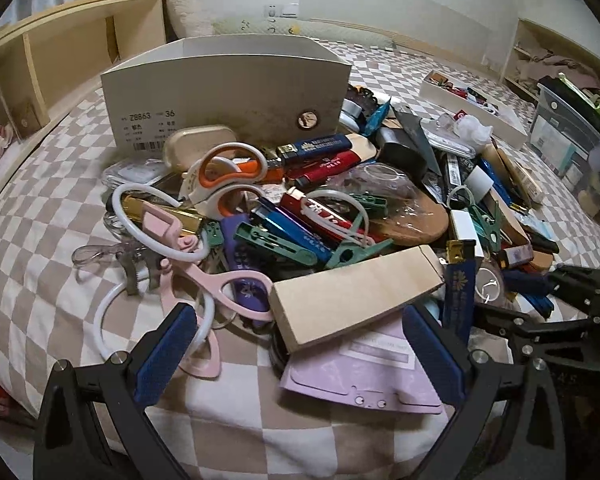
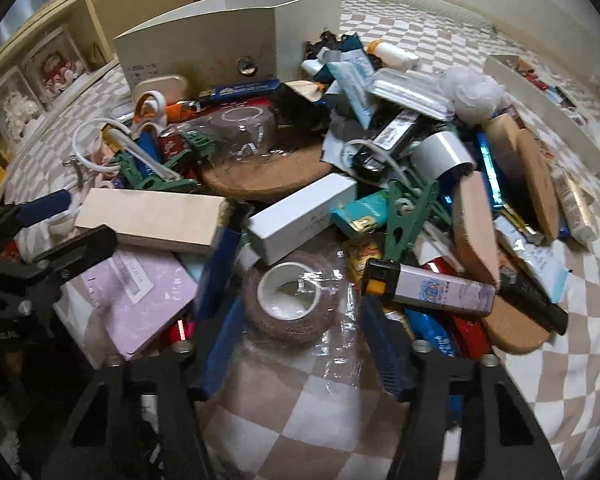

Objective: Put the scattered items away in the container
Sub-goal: 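Lower both tools toward the pile near the white shoebox, then grasp the light wooden block with the left tool while the right tool grasps the brown tape roll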

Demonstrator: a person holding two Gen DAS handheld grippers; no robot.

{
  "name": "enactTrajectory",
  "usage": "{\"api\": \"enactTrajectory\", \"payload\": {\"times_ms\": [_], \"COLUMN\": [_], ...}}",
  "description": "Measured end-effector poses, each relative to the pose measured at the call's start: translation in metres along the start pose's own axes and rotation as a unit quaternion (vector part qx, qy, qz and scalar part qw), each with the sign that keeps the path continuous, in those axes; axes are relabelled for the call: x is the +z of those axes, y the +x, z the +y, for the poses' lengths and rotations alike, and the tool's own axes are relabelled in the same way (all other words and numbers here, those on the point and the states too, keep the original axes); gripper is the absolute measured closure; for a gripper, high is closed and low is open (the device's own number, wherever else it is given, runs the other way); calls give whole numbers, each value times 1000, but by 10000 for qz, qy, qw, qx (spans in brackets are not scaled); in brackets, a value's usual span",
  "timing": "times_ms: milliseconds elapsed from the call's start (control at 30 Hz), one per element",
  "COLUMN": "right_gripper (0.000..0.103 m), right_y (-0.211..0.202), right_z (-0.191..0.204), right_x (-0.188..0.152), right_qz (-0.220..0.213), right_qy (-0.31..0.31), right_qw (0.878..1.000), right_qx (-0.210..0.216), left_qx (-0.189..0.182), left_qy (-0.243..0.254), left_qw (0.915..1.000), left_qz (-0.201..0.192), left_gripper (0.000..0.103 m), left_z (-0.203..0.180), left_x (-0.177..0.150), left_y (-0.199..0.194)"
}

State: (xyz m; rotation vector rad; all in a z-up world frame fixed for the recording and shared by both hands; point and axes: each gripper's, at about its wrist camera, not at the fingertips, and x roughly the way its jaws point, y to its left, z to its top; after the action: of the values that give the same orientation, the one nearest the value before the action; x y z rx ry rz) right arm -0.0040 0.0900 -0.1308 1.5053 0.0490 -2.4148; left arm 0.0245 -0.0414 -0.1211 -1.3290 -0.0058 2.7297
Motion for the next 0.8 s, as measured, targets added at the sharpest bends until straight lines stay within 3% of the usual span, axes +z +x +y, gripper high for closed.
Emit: {"api": "enactTrajectory", "payload": {"times_ms": [300,433,633,800], "right_gripper": [55,55,55,55], "right_y": [-18,-32,-43,-45], "right_z": [-20,-29,-34,-38], "right_x": [-6,-9,-5,-4], "right_qz": [-38,-167,-351,-414], "right_qy": [445,654,860,997], "right_qw": [9981,9958,9929,9905], "right_qx": [435,616,739,849], "left_qx": [161,6,-751,-1562], "left_qy": [511,844,719,755], "left_qw": [9985,9963,9945,9848], "left_qz": [-145,-149,85,107], "left_gripper": [0,0,1,1], "left_z": [-11,-13,-9,-21], "left_x": [5,10,13,5], "left_y": [4,11,15,-1]}}
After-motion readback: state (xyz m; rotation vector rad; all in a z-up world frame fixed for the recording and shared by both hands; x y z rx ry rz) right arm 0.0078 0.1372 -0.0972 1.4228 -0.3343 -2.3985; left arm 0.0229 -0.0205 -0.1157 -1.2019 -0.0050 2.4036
